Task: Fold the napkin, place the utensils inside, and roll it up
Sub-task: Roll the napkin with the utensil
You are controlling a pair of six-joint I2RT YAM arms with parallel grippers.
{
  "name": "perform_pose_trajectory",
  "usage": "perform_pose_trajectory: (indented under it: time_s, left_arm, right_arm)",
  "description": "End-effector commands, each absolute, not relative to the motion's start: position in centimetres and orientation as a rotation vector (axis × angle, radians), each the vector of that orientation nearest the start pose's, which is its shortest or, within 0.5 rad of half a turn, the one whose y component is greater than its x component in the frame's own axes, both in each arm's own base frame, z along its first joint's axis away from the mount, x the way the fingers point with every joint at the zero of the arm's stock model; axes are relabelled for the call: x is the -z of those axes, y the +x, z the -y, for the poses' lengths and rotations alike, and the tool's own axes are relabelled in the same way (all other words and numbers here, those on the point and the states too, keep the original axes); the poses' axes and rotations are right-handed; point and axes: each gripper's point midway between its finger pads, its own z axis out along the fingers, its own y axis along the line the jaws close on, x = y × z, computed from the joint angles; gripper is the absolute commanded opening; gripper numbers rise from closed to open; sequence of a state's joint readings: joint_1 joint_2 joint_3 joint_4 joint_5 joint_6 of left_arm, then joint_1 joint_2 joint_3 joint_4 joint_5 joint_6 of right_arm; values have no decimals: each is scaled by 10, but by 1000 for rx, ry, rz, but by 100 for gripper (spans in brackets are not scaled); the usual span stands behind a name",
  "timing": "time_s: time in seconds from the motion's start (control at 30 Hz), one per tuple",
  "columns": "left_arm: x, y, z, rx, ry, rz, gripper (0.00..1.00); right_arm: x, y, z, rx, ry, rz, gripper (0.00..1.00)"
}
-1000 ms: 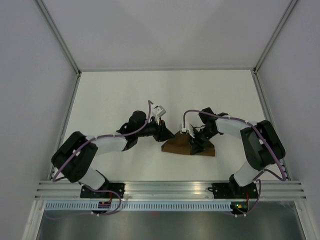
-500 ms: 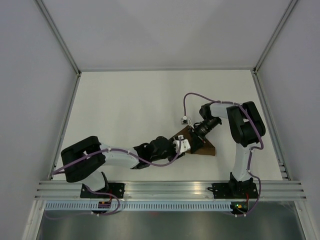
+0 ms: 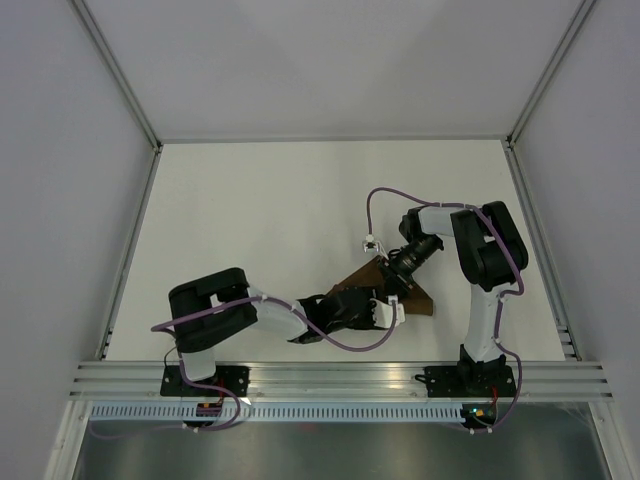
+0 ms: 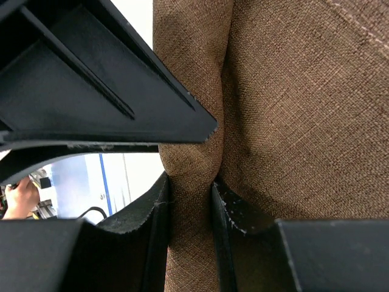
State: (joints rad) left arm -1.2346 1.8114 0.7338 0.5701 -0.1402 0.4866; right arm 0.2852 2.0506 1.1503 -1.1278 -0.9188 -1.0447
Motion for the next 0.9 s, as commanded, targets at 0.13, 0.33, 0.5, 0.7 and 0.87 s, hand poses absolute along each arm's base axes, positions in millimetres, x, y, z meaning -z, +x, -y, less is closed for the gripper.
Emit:
perform_pose_trajectory:
  time_s: [0.13, 0.33, 0.5, 0.7, 0.87]
  left_arm:
    - [-22, 187, 414, 293, 1610, -1389, 47]
    - [-5, 173, 412, 366, 1658, -1471, 6]
    - [-2, 165, 411, 451, 1630, -1537, 2]
    - [2, 155, 408, 585, 1637, -1614, 2]
    - [6, 150, 400, 706, 1645, -1713, 2]
  right_arm:
    - [29, 200, -156, -1301, -1696, -2375, 1]
    - [27, 202, -158, -1295, -1685, -2372, 13]
    - [7, 208, -161, -1265, -1665, -2323, 40]
    - [-38, 223, -166, -1224, -1592, -2218, 60]
    - [-78, 246, -161, -1138, -1453, -2145, 63]
